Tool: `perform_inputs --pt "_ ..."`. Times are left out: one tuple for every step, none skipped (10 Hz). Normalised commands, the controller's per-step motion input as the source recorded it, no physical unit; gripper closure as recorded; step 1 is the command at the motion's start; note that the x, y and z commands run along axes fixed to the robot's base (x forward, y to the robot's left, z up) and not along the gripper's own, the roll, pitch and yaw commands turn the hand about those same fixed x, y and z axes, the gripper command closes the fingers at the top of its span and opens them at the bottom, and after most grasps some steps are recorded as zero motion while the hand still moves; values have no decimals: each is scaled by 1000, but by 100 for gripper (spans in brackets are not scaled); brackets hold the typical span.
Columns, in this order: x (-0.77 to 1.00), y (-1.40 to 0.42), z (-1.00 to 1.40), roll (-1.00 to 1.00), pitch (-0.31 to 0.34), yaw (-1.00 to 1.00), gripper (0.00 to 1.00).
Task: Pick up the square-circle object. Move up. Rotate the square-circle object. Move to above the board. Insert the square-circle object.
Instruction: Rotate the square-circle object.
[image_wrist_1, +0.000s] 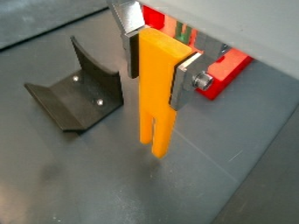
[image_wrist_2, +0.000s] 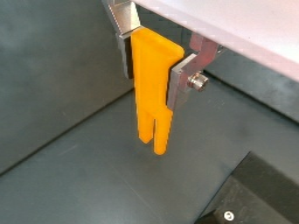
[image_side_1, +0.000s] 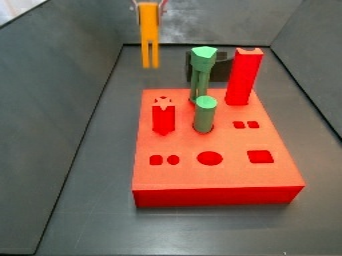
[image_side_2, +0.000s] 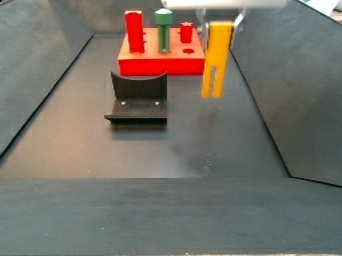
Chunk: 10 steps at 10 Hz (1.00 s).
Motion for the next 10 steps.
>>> perform_inputs --pt "23 18 -536 -199 -55 -59 100" --pt "21 16 -382 -202 -55 -58 100" --pt "14 15 -182 -206 -60 -56 100" --pt "-13 12 -114 -209 -46 -55 100" --pt "-7 13 -113 -209 -46 -55 100" --pt "-8 13 -113 -209 -46 -55 100" --pt "-7 13 -113 -209 -46 -55 100" --pt "-7 13 -113 -209 -46 -55 100" --pt "-7 13 -113 -209 -46 -55 100" --pt "-7 13 -113 -209 -46 -55 100"
